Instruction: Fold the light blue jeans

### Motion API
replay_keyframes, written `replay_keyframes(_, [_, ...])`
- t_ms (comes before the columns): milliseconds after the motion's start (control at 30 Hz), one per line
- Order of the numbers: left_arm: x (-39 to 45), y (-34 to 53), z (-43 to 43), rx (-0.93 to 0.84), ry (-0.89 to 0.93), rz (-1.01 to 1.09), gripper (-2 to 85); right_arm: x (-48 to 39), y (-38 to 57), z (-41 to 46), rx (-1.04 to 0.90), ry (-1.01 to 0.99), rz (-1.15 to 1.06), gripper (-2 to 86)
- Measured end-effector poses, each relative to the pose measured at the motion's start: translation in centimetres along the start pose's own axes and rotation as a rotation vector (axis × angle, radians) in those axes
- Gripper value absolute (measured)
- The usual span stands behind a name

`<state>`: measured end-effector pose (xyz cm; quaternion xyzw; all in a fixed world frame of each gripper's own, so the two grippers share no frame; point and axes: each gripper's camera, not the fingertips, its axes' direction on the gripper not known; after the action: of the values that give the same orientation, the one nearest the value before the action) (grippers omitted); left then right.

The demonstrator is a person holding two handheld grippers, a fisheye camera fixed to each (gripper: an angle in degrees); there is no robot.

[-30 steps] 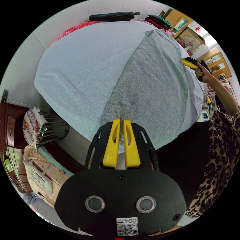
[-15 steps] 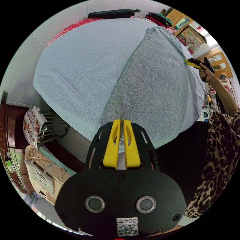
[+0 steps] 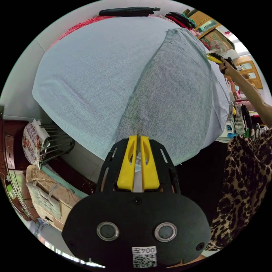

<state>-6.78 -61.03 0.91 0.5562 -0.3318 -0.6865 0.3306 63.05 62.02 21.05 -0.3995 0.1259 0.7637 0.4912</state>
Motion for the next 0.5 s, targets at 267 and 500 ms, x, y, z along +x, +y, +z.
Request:
replay_keyframes(267, [-1.4, -1.8, -0.5, -0.005, -0.006, -0.007, 1.1, -2.4, 0.5, -1.3, 0.01, 0.151, -0.082, 1.1])
replay_keyframes(500, [-3.1, -3.1, -1.0, 0.017, -0.006, 0.017, 1.2, -9.6, 10.0, 1.9, -0.253, 0.021, -0.304, 9.4])
